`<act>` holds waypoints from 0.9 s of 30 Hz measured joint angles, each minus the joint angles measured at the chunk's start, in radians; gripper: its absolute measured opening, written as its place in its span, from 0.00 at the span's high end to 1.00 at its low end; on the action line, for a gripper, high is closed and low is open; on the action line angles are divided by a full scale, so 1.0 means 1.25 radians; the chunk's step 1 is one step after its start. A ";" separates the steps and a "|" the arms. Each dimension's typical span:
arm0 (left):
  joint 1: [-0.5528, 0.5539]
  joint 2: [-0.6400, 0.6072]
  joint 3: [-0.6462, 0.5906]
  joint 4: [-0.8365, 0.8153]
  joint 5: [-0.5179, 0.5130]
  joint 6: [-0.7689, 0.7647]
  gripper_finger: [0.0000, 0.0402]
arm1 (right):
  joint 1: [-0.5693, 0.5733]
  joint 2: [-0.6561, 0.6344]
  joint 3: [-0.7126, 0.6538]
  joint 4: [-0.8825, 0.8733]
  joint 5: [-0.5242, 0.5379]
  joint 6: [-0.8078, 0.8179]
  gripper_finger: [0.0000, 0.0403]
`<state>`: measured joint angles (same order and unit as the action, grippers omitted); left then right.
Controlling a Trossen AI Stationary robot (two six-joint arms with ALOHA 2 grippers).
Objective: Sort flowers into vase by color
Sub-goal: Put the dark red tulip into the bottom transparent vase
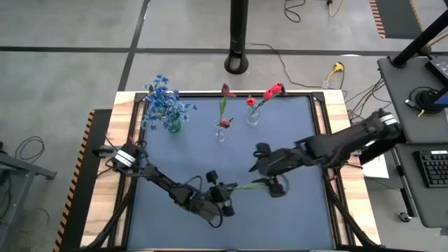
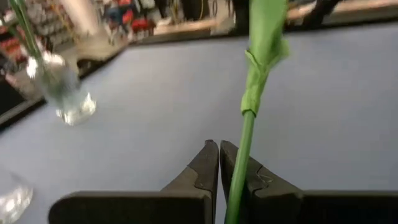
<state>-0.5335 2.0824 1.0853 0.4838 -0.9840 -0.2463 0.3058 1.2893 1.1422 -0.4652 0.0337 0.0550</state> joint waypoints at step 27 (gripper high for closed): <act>0.010 -0.430 -0.422 0.728 0.236 0.517 1.00 | 0.036 -0.296 -0.237 0.171 0.302 -0.040 0.66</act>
<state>-0.5208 1.5454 0.5579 1.3938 -0.6886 0.4006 0.3504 0.9191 0.8464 -0.2511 0.4118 0.0052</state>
